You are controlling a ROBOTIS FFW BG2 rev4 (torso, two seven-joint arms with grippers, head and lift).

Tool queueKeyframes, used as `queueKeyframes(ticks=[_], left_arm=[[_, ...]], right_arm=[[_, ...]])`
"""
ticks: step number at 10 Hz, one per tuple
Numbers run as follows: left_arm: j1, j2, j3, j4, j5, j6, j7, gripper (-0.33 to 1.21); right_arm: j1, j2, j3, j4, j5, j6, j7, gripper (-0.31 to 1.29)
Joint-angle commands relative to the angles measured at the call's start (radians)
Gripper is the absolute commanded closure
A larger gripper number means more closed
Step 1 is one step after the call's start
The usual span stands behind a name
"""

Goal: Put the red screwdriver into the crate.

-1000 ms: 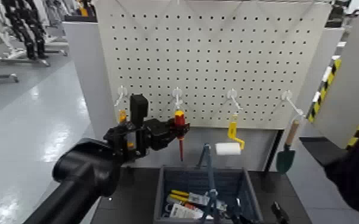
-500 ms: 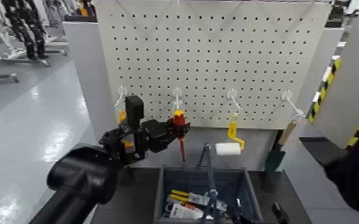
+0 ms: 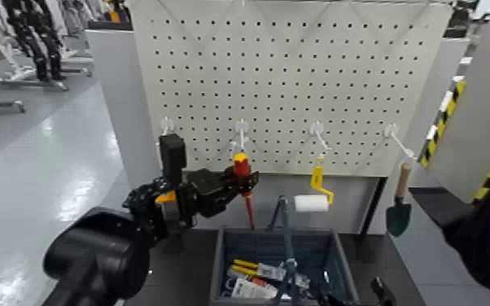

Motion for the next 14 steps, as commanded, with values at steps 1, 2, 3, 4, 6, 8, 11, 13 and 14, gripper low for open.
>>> queueKeyframes(ticks=[1, 2, 3, 4, 6, 8, 11, 13, 14], left_arm=[[0.094, -0.001, 0.049, -0.053, 0.056, 0.047, 0.019, 1.11], [0.109, -0.002, 0.049, -0.042, 0.091, 0.039, 0.029, 1.11], [0.113, -0.004, 0.041, -0.024, 0.113, 0.030, 0.027, 1.11], [0.108, -0.005, 0.020, 0.021, 0.151, 0.006, 0.024, 1.11], [0.100, -0.010, -0.021, 0.110, 0.223, -0.023, 0.016, 1.11], [0.091, -0.011, -0.067, 0.191, 0.275, -0.045, 0.016, 1.11], [0.071, -0.019, -0.126, 0.260, 0.318, -0.045, 0.056, 1.10], [0.079, -0.017, -0.155, 0.276, 0.415, -0.048, 0.150, 0.90], [0.086, -0.016, -0.172, 0.279, 0.478, -0.065, 0.188, 0.45]], right_arm=[[0.002, 0.002, -0.001, -0.002, -0.001, 0.000, 0.000, 0.13], [0.000, 0.000, -0.001, -0.002, -0.001, 0.001, 0.000, 0.13], [0.000, 0.000, 0.001, 0.000, -0.001, 0.001, 0.000, 0.13], [-0.002, 0.000, 0.002, 0.000, -0.002, 0.001, 0.000, 0.13], [-0.002, 0.000, 0.002, 0.002, -0.002, 0.001, 0.000, 0.13], [-0.002, 0.002, 0.002, 0.002, -0.004, 0.001, 0.001, 0.13], [-0.002, 0.002, 0.004, 0.002, -0.005, 0.005, 0.001, 0.13], [-0.002, 0.002, 0.004, 0.002, -0.010, 0.005, 0.003, 0.13], [-0.002, 0.003, 0.002, 0.002, -0.012, 0.005, 0.003, 0.13]])
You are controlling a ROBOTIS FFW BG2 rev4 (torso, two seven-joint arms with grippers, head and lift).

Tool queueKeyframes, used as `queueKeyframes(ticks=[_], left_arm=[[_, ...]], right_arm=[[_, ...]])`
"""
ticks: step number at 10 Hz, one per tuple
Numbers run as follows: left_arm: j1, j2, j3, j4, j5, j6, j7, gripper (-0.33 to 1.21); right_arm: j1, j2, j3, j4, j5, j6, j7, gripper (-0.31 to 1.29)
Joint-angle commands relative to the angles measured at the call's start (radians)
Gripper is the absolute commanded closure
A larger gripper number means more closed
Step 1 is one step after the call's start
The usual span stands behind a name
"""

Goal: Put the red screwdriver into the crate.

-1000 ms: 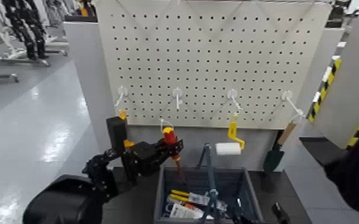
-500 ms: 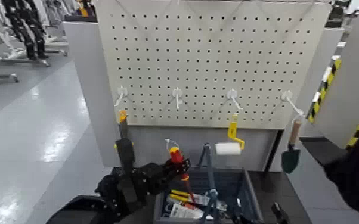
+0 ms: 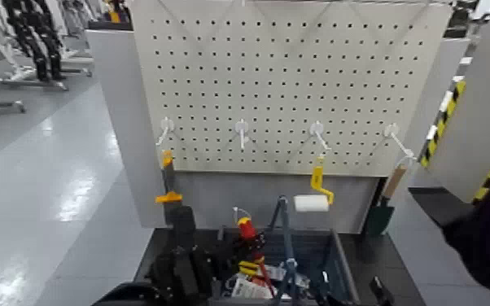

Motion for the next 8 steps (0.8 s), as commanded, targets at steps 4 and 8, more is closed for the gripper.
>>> queueKeyframes(ticks=[4, 8], left_arm=[[0.043, 0.007, -0.006, -0.059, 0.097, -0.072, 0.138, 0.17], [0.080, 0.014, 0.072, -0.198, -0.105, -0.082, 0.162, 0.17]], right_arm=[[0.002, 0.002, -0.003, 0.000, -0.007, 0.000, 0.002, 0.13], [0.003, 0.002, -0.003, -0.002, -0.010, -0.003, 0.004, 0.13]])
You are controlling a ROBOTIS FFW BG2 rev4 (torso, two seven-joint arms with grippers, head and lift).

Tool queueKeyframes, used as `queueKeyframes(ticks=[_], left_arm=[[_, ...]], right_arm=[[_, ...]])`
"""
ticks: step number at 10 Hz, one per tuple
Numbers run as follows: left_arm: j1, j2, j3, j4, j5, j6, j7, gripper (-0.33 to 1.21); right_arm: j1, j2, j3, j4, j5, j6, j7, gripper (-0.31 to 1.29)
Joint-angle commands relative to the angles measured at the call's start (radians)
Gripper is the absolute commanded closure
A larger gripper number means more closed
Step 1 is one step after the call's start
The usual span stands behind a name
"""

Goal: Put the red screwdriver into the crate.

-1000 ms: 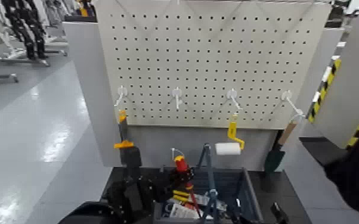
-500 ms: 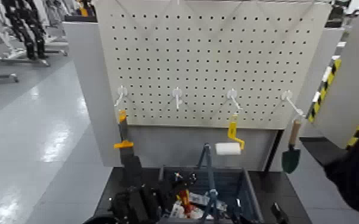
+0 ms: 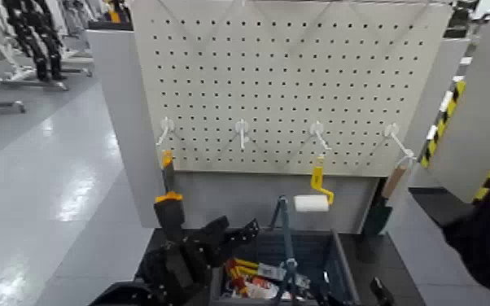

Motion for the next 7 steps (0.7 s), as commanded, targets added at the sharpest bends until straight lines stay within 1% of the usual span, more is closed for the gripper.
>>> queueKeyframes(ticks=[1, 4, 7], left_arm=[[0.032, 0.003, 0.032, -0.076, -0.134, -0.040, 0.022, 0.16], [0.118, -0.001, 0.092, -0.159, -0.303, -0.108, 0.088, 0.09], [0.198, -0.021, 0.158, -0.185, -0.413, -0.189, 0.111, 0.09]], right_arm=[[0.001, 0.001, -0.002, -0.001, -0.002, -0.004, 0.000, 0.13], [0.003, 0.003, -0.005, -0.001, -0.003, -0.007, 0.003, 0.13], [0.004, 0.003, -0.008, -0.001, -0.005, -0.015, 0.009, 0.13]])
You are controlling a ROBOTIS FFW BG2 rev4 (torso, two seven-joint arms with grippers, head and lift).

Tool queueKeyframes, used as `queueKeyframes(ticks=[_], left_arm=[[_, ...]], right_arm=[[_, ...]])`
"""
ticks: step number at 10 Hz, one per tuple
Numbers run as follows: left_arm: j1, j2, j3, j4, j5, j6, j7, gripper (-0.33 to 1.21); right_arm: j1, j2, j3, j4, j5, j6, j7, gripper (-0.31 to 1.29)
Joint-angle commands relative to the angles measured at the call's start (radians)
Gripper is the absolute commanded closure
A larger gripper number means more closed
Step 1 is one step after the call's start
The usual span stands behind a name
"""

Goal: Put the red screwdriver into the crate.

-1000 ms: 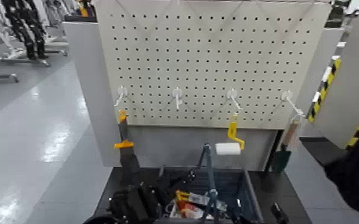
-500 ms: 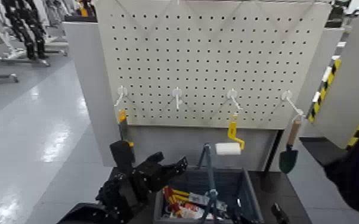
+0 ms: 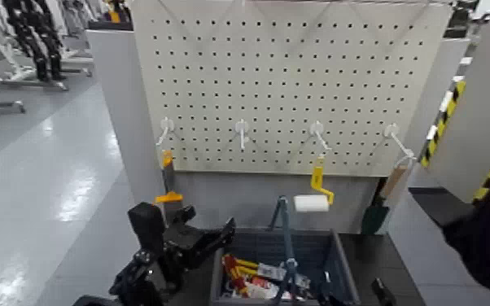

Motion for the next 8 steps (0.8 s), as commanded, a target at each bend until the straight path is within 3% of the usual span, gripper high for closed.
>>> queueKeyframes(ticks=[1, 5, 8], left_arm=[[0.072, -0.017, 0.053, -0.017, -0.117, -0.089, 0.027, 0.09], [0.175, -0.017, 0.082, -0.017, -0.209, -0.195, 0.133, 0.10], [0.219, -0.019, 0.096, -0.034, -0.244, -0.221, 0.139, 0.11]], right_arm=[[0.002, 0.000, -0.003, 0.000, 0.000, -0.008, 0.005, 0.13], [0.002, 0.000, -0.008, -0.001, 0.001, -0.008, 0.009, 0.13], [0.003, 0.000, -0.013, -0.003, 0.005, -0.010, 0.009, 0.13]])
